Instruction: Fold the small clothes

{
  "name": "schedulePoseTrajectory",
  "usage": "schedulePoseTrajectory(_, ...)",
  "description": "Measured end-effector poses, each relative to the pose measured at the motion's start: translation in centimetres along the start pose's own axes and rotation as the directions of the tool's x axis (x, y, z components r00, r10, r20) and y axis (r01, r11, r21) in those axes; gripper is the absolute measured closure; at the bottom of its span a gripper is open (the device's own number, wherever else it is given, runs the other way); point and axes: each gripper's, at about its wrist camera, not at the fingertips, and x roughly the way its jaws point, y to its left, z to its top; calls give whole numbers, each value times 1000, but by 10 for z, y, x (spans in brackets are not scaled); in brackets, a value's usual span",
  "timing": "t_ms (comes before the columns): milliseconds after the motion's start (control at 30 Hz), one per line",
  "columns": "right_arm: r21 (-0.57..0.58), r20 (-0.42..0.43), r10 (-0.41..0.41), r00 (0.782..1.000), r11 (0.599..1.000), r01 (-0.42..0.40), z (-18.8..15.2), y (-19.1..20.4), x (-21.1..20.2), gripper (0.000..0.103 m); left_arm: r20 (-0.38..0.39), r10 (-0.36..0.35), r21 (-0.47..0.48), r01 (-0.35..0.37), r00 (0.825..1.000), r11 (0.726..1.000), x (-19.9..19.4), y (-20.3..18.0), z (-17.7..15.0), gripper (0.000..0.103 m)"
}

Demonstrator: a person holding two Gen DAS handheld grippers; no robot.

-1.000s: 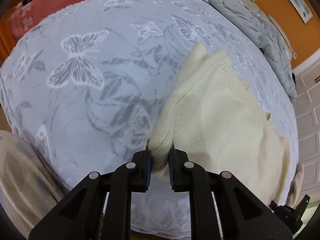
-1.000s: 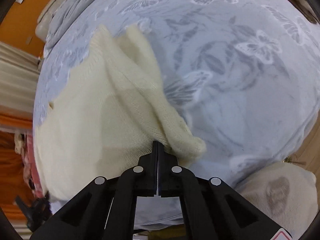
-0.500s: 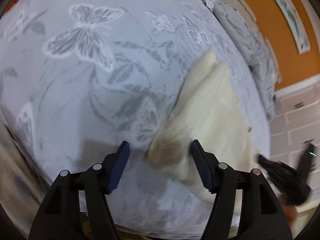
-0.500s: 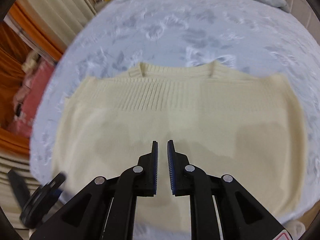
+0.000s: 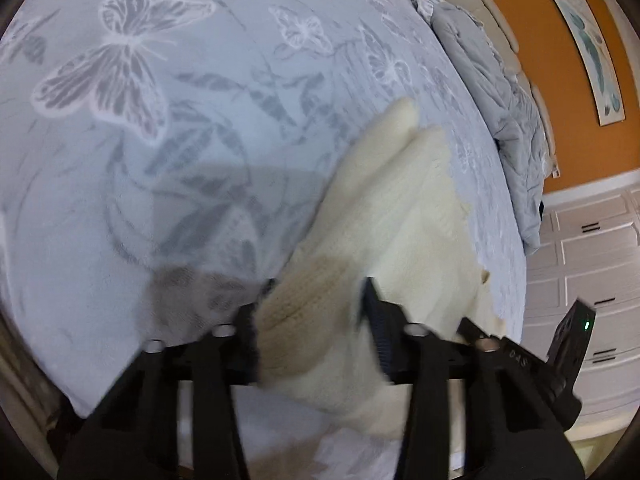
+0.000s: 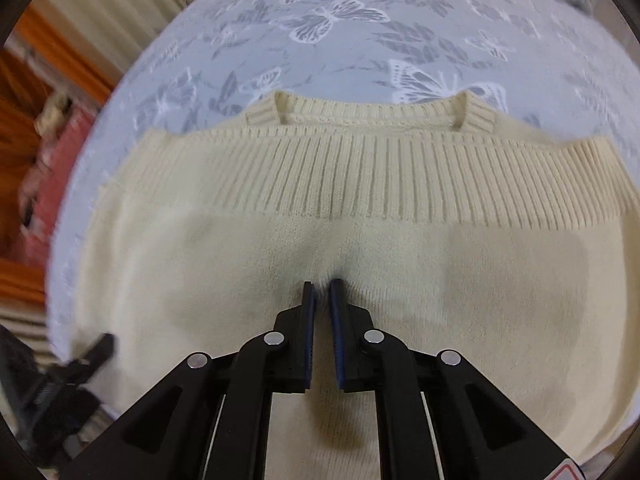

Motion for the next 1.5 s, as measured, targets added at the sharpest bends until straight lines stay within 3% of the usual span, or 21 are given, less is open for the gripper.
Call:
schedulePoseTrajectory(100, 53, 86, 99, 991, 993, -104, -9, -21, -44, 84, 68, -1, 149, -9, 998, 989, -30, -47, -5, 77)
schedulePoseTrajectory(167, 73, 139, 130, 982, 987, -141, -16, -41, -73, 82, 95, -28, 285, -1, 995, 959, -48, -93, -17, 80)
schedulePoseTrajectory(267, 116, 215, 141, 966, 979, -169, -34, -80, -114, 74, 90, -104, 513, 43, 990, 857, -66, -179, -58, 82)
schedulePoseTrajectory(367, 178, 259, 106, 960, 972, -156, -57, -131, -147, 65, -6, -129, 681, 99, 992, 726, -46, -256, -122, 84)
schedulePoseTrajectory(467, 231, 261, 59, 963, 965, -121, -78, -174, -159, 56, -81, -29, 767, 81, 996, 637, 2, -283, -178, 78)
schedulePoseTrajectory(533, 273, 243, 36, 969, 956, -104, -92, -195, -161, 55, -139, 78, 824, 71, 987, 563, 41, -280, -220, 77)
schedulePoseTrajectory(567, 282, 240, 35, 970, 954, -104, -97, -199, -161, 55, -140, 117, 838, 55, 983, 542, 49, -271, -236, 76)
schedulePoseTrajectory(600, 280, 240, 35, 970, 954, -104, -101, -202, -163, 52, -133, 122, 844, 48, 984, 534, 49, -265, -244, 71)
schedulePoseTrajectory(733, 224, 245, 113, 963, 960, -169, -103, -188, -163, 30, -41, 28, 882, 22, 999, 471, 3, -234, -252, 17)
schedulePoseTrajectory(767, 218, 240, 147, 960, 955, -201, -98, -182, -160, 25, 19, 24, 882, -28, 1000, 471, -12, -223, -246, 12)
schedulePoseTrajectory(833, 211, 198, 217, 956, 943, -258, -82, -166, -143, 16, 63, 25, 875, -67, 998, 479, -22, -211, -236, 11)
schedulePoseTrajectory(900, 214, 125, 245, 961, 939, -267, -65, -149, -116, 17, 112, 100, 848, -147, 989, 509, -22, -191, -220, 11)
schedulePoseTrajectory(967, 215, 64, 247, 967, 943, -255, -58, -133, -95, 17, 125, 179, 798, -206, 976, 566, -13, -174, -201, 11)
schedulePoseTrajectory(1033, 222, 6, 238, 971, 947, -233, -53, -118, -74, 16, 106, 213, 738, -220, 971, 637, -5, -159, -182, 11)
schedulePoseTrajectory(1067, 226, -3, 230, 973, 948, -223, -54, -114, -70, 16, 104, 219, 724, -225, 970, 652, -3, -155, -178, 11)
schedulePoseTrajectory(1167, 251, 22, 283, 959, 927, -279, -52, -104, -66, 15, 133, 217, 713, -246, 967, 657, 7, -152, -167, 11)
schedulePoseTrajectory(1233, 238, 44, 297, 954, 924, -298, -48, -98, -69, 38, 120, 224, 703, -242, 967, 669, 18, -149, -161, 12)
schedulePoseTrajectory(1267, 221, 44, 305, 951, 926, -307, -44, -94, -71, 75, 109, 228, 698, -238, 968, 675, 19, -145, -159, 12)
schedulePoseTrajectory(1300, 213, 47, 330, 943, 919, -332, -39, -91, -74, 83, 100, 233, 695, -236, 967, 679, 22, -143, -158, 12)
schedulePoseTrajectory(1400, 122, 147, 344, 927, 924, -362, -26, -78, -116, 89, 72, 221, 708, -205, 973, 676, 23, -144, -158, 12)
schedulePoseTrajectory(1500, 81, 229, 346, 910, 925, -372, -21, -84, -157, 90, 112, 205, 739, -220, 972, 637, 17, -151, -166, 12)
